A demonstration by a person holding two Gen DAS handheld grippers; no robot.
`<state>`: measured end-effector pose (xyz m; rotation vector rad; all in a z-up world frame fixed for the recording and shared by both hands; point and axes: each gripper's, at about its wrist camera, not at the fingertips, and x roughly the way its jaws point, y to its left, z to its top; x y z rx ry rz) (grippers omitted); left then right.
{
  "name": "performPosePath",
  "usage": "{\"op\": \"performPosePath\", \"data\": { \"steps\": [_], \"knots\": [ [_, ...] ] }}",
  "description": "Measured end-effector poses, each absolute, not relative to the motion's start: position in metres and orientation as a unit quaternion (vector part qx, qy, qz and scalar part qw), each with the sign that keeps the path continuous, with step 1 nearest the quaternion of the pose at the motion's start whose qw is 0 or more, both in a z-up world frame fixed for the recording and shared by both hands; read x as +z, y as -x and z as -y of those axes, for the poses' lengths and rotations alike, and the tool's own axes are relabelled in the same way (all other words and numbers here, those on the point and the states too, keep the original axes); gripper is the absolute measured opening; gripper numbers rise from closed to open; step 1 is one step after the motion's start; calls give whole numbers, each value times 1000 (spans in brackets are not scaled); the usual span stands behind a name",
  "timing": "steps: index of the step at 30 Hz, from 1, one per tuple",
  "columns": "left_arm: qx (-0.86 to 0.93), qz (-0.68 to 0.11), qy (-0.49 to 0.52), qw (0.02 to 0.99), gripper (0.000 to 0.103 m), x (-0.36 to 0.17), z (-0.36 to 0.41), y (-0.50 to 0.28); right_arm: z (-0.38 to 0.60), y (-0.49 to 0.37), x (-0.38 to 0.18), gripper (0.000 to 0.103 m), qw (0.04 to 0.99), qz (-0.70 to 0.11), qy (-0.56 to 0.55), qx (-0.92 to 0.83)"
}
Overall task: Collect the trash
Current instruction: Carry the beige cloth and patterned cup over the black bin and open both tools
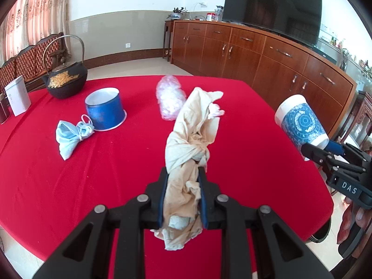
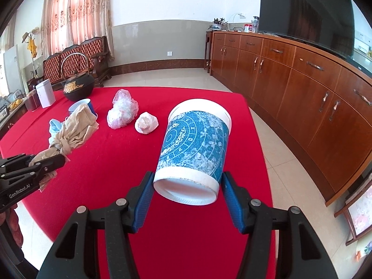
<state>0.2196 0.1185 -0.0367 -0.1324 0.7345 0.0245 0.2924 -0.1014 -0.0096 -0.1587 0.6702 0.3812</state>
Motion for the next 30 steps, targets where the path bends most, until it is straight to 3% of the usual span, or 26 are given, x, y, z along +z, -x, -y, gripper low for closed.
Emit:
{"op": "performPosePath", "data": {
  "steps": [30],
  "knots": [
    [-113,-343,-3,933,24,-12,23,-189,263,-193,17,59,951,-298,29,80]
  ]
}}
